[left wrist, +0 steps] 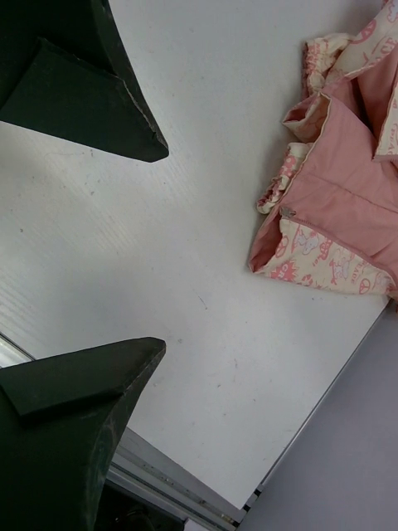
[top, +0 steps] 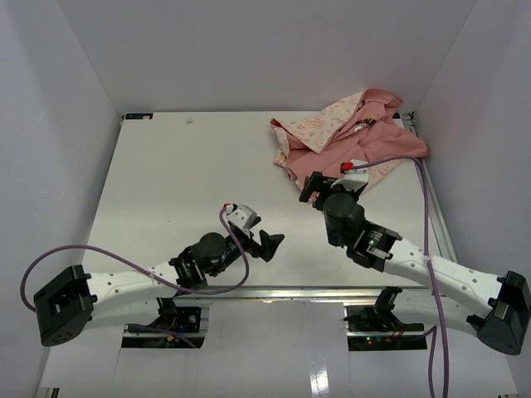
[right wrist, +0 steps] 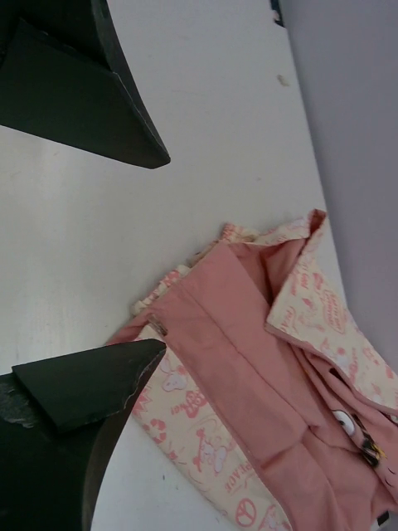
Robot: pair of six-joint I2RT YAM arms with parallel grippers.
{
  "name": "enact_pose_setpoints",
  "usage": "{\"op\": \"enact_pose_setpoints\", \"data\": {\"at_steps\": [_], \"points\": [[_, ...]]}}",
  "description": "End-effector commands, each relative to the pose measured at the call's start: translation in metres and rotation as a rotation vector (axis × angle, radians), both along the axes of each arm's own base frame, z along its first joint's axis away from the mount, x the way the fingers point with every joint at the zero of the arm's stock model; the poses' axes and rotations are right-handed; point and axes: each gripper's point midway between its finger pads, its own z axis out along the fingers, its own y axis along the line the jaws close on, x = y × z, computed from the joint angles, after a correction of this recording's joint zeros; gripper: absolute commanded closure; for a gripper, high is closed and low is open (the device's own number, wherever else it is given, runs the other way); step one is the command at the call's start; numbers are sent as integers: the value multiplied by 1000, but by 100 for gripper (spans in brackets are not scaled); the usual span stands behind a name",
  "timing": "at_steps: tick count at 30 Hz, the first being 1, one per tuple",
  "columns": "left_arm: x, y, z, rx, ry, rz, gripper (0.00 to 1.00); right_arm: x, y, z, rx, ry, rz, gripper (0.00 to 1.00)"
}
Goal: Zip up the jacket
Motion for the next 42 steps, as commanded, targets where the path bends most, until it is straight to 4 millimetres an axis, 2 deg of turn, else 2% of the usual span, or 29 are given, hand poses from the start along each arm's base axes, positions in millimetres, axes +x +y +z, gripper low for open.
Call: {"op": "enact_pose_setpoints", "data": {"at_steps": [1, 6, 9, 11, 15, 18, 25, 28, 31, 34, 38, 42], "points": [[5, -1, 8, -6, -9, 25, 2, 32, -28, 18, 132, -11, -160, 10], [5, 1, 9, -7, -9, 32, 2, 86, -74, -21, 172, 79, -301, 10], [5, 2, 10, -12, -9, 31, 2, 108, -94, -47, 176, 128, -381, 10], [5, 2, 11, -15, -11, 31, 2, 126, -100, -67, 178, 174, -393, 10], [6, 1, 7, -1, -7, 36, 2, 158, -99, -104, 162, 268, -373, 9], [8, 0, 5, 7, -5, 40, 2, 183, -95, -109, 168, 274, -327, 9], [8, 1, 5, 7, -8, 43, 2, 228, -79, -141, 89, 328, -277, 8], [7, 2, 6, 4, -10, 42, 2, 244, -60, -167, 83, 395, -210, 8], [8, 2, 6, 4, -10, 47, 2, 246, -37, -193, 97, 461, -122, 7], [12, 5, 2, 21, 0, 76, 2, 237, -19, -208, 72, 505, -69, 6], [19, 12, 2, 26, 6, 134, 3, 204, 14, -223, 0, 558, 29, 5], [21, 23, 7, 1, 3, 181, 4, 166, 42, -221, -80, 556, 108, 5]]}}
